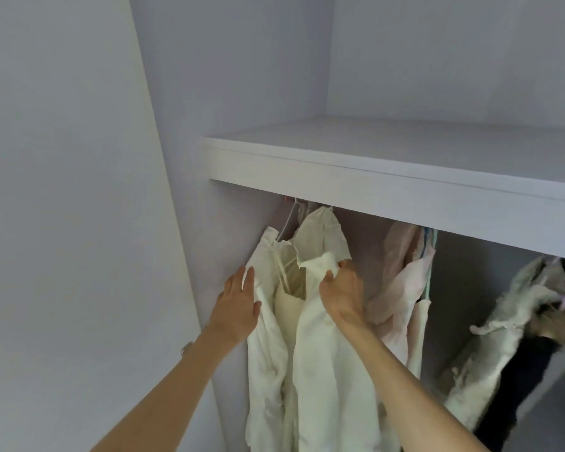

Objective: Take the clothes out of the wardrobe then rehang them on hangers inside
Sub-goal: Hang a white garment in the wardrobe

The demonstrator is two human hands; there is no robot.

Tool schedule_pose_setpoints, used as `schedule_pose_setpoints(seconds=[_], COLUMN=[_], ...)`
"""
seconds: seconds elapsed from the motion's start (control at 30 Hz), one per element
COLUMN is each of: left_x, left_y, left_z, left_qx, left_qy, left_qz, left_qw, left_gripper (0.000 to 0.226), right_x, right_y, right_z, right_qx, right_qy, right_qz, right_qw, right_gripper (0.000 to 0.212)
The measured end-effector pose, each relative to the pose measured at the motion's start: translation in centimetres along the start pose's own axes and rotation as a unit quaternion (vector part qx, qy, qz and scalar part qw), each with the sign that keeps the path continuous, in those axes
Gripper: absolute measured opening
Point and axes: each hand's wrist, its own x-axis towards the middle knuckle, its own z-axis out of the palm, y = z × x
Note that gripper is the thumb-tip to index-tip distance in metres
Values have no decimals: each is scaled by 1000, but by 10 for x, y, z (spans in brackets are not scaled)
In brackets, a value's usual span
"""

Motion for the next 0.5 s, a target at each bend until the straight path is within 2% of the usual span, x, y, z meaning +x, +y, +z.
schedule_pose_setpoints(seconds=[0.17, 0.3, 0.4, 0.5], left_x=[11, 19, 25, 25], left_y=[-4, -10, -11, -10], left_z=[8, 12, 14, 16], left_qx=[12, 18, -11, -65], left_qy=[29, 52, 78, 99], left_qz=[-12, -15, -23, -19], left_qw=[999, 998, 997, 993], left_gripper=[64, 61, 55, 47], right_x=[31, 34, 27, 15], right_y=[-12, -17, -11, -6], right_z=[12, 30, 44, 58], right_qx=[-9, -18, -17, -35], right_qy=[32, -1, -17, -19], right_qz=[-28, -7, -14, -69], right_qw=[999, 1000, 1000, 997], right_gripper=[24, 28, 32, 36])
